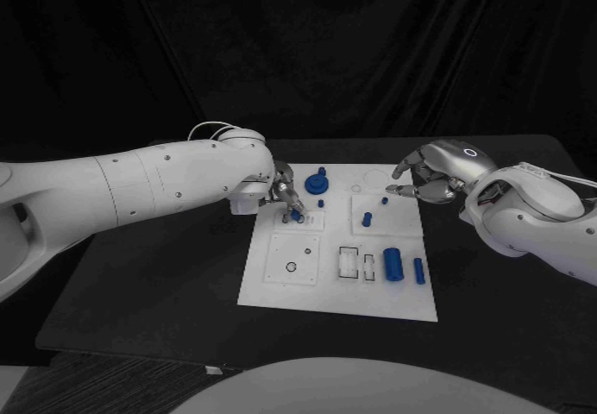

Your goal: Assemble the parts on the task board

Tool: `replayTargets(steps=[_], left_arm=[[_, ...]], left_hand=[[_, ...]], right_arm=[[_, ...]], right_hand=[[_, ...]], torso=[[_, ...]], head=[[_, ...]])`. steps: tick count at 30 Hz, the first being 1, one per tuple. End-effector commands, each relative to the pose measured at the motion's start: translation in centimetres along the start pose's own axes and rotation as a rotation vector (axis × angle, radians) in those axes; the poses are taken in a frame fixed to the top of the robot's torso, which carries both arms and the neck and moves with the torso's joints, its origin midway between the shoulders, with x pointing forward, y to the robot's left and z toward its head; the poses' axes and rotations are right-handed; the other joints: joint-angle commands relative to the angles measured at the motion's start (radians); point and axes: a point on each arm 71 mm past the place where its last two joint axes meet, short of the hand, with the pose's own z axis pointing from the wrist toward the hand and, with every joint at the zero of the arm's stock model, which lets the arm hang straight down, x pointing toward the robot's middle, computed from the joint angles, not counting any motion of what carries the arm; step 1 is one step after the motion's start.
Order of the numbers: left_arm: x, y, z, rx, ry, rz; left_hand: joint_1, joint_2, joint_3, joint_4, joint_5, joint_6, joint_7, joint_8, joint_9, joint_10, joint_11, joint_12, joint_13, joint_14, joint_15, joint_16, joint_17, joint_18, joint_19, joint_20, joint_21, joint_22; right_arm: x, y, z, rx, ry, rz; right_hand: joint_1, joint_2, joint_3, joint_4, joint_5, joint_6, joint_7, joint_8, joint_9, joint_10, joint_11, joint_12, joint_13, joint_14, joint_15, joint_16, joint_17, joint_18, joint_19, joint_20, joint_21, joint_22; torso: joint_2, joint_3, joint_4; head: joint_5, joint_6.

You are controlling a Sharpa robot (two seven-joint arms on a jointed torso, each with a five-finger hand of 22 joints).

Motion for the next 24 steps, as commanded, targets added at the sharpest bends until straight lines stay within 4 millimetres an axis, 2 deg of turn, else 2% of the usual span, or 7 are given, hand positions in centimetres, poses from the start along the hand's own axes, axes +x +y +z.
replayTargets(steps=[1,19,23,24], left_arm=[[0.16,-0.22,0.02,0.015,0.008,0.000],[0.08,-0.43,0.16,0.024,0.005,0.000],[0.10,-0.49,0.17,0.025,0.007,0.002],[0.11,-0.51,0.18,0.025,0.008,0.002]], left_hand=[[-0.006,0.001,0.101,-0.021,0.025,0.009,-0.003,-0.004,0.008,0.108,-0.010,0.022,0.272,0.114,-0.008,0.018,0.278,0.012,-0.002,0.000,-0.018,0.100],[-0.015,-0.002,0.102,-0.017,0.019,0.003,-0.001,-0.008,0.009,0.108,-0.008,0.022,0.272,0.114,-0.007,0.018,0.278,0.014,-0.005,0.000,-0.026,0.094],[-0.026,-0.004,0.098,-0.008,-0.015,-0.001,0.001,-0.011,0.011,0.108,-0.007,0.022,0.272,0.114,-0.006,0.018,0.278,0.014,-0.005,0.001,-0.031,0.093],[-0.026,-0.004,0.098,-0.008,-0.015,-0.001,0.001,-0.011,0.011,0.108,-0.007,0.022,0.272,0.114,-0.006,0.018,0.278,0.014,-0.005,0.001,-0.031,0.093]], right_arm=[[0.13,-0.11,-0.03,0.016,0.004,-0.004],[0.20,-0.09,-0.03,0.018,0.006,-0.004],[0.21,-0.07,0.00,0.018,0.007,-0.004],[0.21,-0.06,0.00,0.018,0.007,-0.004]], right_hand=[[0.009,0.007,0.033,-0.002,0.010,-0.005,0.008,-0.003,0.003,0.094,0.007,0.017,0.264,0.103,0.005,0.012,0.263,0.001,0.024,0.003,-0.004,0.223],[0.009,0.007,0.033,-0.002,0.010,-0.005,0.008,-0.003,0.003,0.094,0.007,0.017,0.264,0.103,0.005,0.012,0.263,0.001,0.024,0.003,-0.004,0.223],[0.009,0.007,0.033,-0.002,0.010,-0.005,0.008,-0.003,0.003,0.094,0.007,0.017,0.264,0.103,0.005,0.012,0.263,0.001,0.024,0.003,-0.004,0.223],[0.009,0.007,0.033,-0.002,0.010,-0.005,0.008,-0.003,0.003,0.094,0.007,0.017,0.264,0.103,0.005,0.012,0.263,0.001,0.024,0.003,-0.004,0.223]], torso=[[0.000,-0.0004,0.0002],[0.001,-0.0005,-0.0006],[0.000,0.0000,-0.0007],[0.000,0.0000,-0.0008]], head=[[0.001,0.000],[0.001,0.000],[0.001,0.000],[0.002,0.000]])
